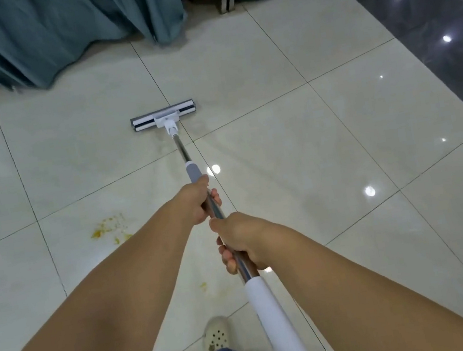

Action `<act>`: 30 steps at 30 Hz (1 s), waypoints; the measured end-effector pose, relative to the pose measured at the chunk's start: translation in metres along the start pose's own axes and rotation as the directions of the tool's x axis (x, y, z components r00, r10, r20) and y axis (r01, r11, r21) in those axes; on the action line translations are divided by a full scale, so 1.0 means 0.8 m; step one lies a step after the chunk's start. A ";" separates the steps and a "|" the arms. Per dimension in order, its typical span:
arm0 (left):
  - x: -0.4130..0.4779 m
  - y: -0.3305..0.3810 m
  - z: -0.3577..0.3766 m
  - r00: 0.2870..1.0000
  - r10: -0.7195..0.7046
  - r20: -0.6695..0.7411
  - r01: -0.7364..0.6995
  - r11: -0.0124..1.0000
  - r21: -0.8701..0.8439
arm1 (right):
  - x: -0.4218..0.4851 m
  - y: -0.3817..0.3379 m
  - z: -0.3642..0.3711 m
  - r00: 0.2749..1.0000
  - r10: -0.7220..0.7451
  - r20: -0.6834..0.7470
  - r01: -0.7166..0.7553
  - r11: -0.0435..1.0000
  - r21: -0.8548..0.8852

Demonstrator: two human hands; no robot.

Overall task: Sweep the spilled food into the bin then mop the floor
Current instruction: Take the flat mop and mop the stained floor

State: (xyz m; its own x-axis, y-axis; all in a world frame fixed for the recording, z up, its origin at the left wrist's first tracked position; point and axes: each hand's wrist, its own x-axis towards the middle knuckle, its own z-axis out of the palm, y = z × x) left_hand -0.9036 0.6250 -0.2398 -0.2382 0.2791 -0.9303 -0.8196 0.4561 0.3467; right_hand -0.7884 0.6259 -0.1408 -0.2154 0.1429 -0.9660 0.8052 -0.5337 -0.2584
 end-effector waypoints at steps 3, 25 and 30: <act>-0.014 -0.035 0.012 1.000 -0.006 -0.002 0.006 1.000 0.018 | -0.015 0.033 -0.012 1.000 0.009 -0.022 -0.010 0.999 -0.051; -0.322 -0.533 -0.011 0.996 -0.069 -0.056 0.043 0.928 -0.371 | -0.282 0.498 -0.026 0.991 0.128 0.026 -0.104 0.892 -0.440; -0.348 -0.576 -0.058 0.992 -0.085 -0.087 0.040 0.904 -0.426 | -0.296 0.539 0.007 0.986 0.140 0.087 -0.079 0.865 -0.496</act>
State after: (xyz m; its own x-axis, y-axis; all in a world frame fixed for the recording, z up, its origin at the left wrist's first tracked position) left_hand -0.4839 0.2979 -0.1460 -0.2120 0.1641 -0.9634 -0.9724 0.0630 0.2247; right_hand -0.3934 0.3576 -0.0231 -0.1478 -0.0062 -0.9890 0.9874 -0.0589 -0.1472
